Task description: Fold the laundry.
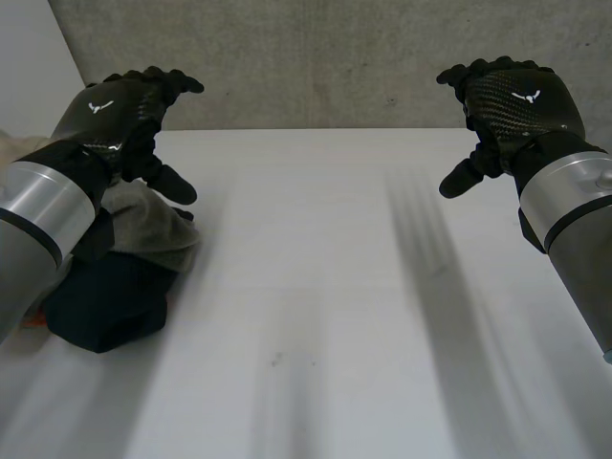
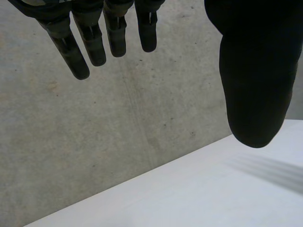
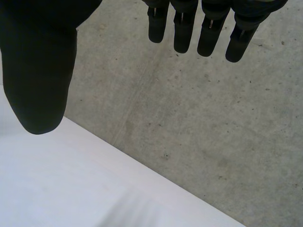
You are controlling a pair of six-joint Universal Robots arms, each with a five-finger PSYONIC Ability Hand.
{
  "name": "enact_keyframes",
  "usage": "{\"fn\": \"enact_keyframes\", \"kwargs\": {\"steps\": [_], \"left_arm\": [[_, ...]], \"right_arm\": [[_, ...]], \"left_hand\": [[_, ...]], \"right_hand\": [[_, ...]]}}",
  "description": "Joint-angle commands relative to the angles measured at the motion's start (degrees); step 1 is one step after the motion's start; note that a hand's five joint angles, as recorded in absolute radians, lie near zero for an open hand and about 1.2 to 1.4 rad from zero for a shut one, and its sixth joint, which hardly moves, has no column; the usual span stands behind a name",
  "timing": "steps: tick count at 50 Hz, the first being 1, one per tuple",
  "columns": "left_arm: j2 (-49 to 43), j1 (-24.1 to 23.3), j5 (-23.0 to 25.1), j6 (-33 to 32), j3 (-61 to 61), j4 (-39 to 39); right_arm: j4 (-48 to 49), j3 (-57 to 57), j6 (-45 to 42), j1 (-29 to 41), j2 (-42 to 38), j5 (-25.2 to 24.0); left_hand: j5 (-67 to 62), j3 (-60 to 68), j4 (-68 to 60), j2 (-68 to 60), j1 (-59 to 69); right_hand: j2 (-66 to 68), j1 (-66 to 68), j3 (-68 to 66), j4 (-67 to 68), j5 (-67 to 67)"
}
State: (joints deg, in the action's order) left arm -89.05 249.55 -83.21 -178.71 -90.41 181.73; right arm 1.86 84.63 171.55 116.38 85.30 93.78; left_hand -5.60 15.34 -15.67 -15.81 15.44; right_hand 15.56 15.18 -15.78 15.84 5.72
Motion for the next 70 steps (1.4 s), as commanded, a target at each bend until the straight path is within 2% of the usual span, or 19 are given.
{"fn": "enact_keyframes", "kwargs": {"steps": [1, 10, 18, 22, 25, 28, 30, 32, 33, 35, 40, 48, 53, 56, 61, 66, 67, 68, 70], "left_arm": [[0.89, 0.24, -3.62, -0.23, 0.24, 0.47], [1.16, 2.43, -3.97, -3.30, 1.47, 0.38], [-1.03, 15.15, -4.15, -23.05, 1.56, 0.47], [-6.30, 19.55, -4.15, -29.04, 2.08, 0.38], [-8.59, 20.63, -4.06, -30.47, 2.35, 0.47], [-10.35, 21.24, -3.27, -30.03, 3.05, 0.91], [-11.23, 20.98, -3.18, -30.20, 3.57, 2.40], [-11.32, 20.46, -3.27, -30.38, 4.19, 3.54], [-11.15, 19.93, -3.44, -30.21, 5.15, 4.24], [-10.97, 19.14, -3.53, -29.86, 6.38, 4.51], [-9.92, 13.52, -4.06, -26.08, 12.09, 4.95], [-9.30, -0.89, -3.53, -13.79, 21.41, 5.57], [-17.54, -13.70, -2.31, -3.08, 26.24, 8.19], [-22.55, -19.25, -0.12, 1.85, 27.39, 11.61], [-30.65, -23.23, 3.58, 6.44, 27.83, 16.11], [-38.47, -24.81, 4.20, 7.67, 27.83, 16.38], [-39.44, -25.42, 4.37, 7.59, 27.75, 16.29], [-40.41, -26.21, 4.46, 7.50, 27.49, 16.12], [-40.77, -26.57, 4.46, 7.41, 27.13, 15.85]], "right_arm": [[-0.01, 0.09, -0.07, -0.01, 0.04, 0.00], [-0.01, 0.01, -0.07, -0.01, -0.04, 0.00], [-0.01, 0.09, -0.16, -0.01, 0.04, -0.17], [0.08, 0.01, -0.16, -0.01, -0.04, -0.17], [-0.01, 0.01, -0.16, 0.07, -0.04, -0.17], [0.08, 0.09, -0.16, 0.07, -0.13, -0.17], [0.08, 0.01, -0.16, 0.07, -0.13, -0.17], [-0.01, 0.09, -0.16, 0.07, -0.13, -0.17], [-0.01, 0.01, -0.16, 0.07, -0.13, -0.17], [-0.01, 0.01, -0.16, -0.01, -0.13, -0.17], [-0.01, -0.26, -0.16, -0.10, 0.13, -0.17], [0.08, -0.61, -0.16, -1.86, 0.66, -0.17], [0.08, -0.96, -0.25, -3.18, 1.10, -0.17], [0.17, -1.05, -0.95, -5.02, 1.98, -0.26], [0.08, -1.40, -1.92, -8.27, 3.03, -0.26], [0.08, -1.49, -2.09, -9.77, 3.65, -0.61], [0.08, -1.57, -2.09, -9.77, 3.65, -0.61], [0.08, -1.58, -2.09, -9.77, 3.65, -0.61], [0.16, -1.58, -2.09, -9.94, 3.65, -0.70]], "left_hand": [[5.60, -5.34, 5.67, 5.81, -5.44], [5.60, -5.34, 5.67, 5.81, -5.44], [5.05, -4.79, 5.13, 5.26, -4.89], [4.71, -4.45, 4.79, 4.92, -4.55], [4.04, -3.78, 4.12, 4.25, -3.88], [-9.20, 9.46, -9.12, -8.99, 9.36], [-28.15, 28.40, -28.07, -27.94, 28.31], [-40.31, 40.56, -40.23, -40.10, 40.47], [-54.02, 54.28, -53.95, -53.82, 54.19], [-64.37, 64.63, -64.29, -64.16, 64.53], [-64.40, 64.66, -64.33, -64.19, 64.56], [-64.40, 64.66, -64.33, -64.19, 64.56], [-64.40, 64.66, -64.33, -64.19, 64.56], [-64.40, 64.66, -64.33, -64.19, 64.56], [-64.40, 64.66, -64.33, -64.19, 64.56], [-64.40, 64.66, -64.33, -64.19, 64.56], [-58.76, 59.02, -58.69, -58.55, 58.92], [-32.06, 32.32, -31.98, -31.85, 32.22], [4.03, -3.77, 4.11, 4.24, -3.87]], "right_hand": [[-5.56, -5.18, 5.78, -5.84, -5.72], [-5.56, -5.18, 5.78, -5.84, -5.72], [-5.56, -5.18, 5.78, -5.84, -5.72], [-5.56, -5.18, 5.78, -5.84, -5.72], [-5.56, -5.18, 5.78, -5.84, -5.72], [-5.56, -5.18, 5.78, -5.84, -5.72], [-5.56, -5.18, 5.78, -5.84, -5.72], [-5.56, -5.18, 5.78, -5.84, -5.72], [-5.56, -5.18, 5.78, -5.84, -5.72], [-5.56, -5.18, 5.78, -5.84, -5.72], [-5.56, -5.18, 5.78, -5.84, -5.72], [-5.56, -5.18, 5.78, -5.84, -5.72], [-5.56, -5.18, 5.78, -5.84, -5.72], [-5.56, -5.18, 5.78, -5.84, -5.72], [-5.56, -5.18, 5.78, -5.84, -5.72], [-5.56, -5.18, 5.78, -5.84, -5.72], [-5.56, -5.18, 5.78, -5.84, -5.72], [-5.56, -5.18, 5.78, -5.84, -5.72], [-5.56, -5.18, 5.78, -5.84, -5.72]]}}
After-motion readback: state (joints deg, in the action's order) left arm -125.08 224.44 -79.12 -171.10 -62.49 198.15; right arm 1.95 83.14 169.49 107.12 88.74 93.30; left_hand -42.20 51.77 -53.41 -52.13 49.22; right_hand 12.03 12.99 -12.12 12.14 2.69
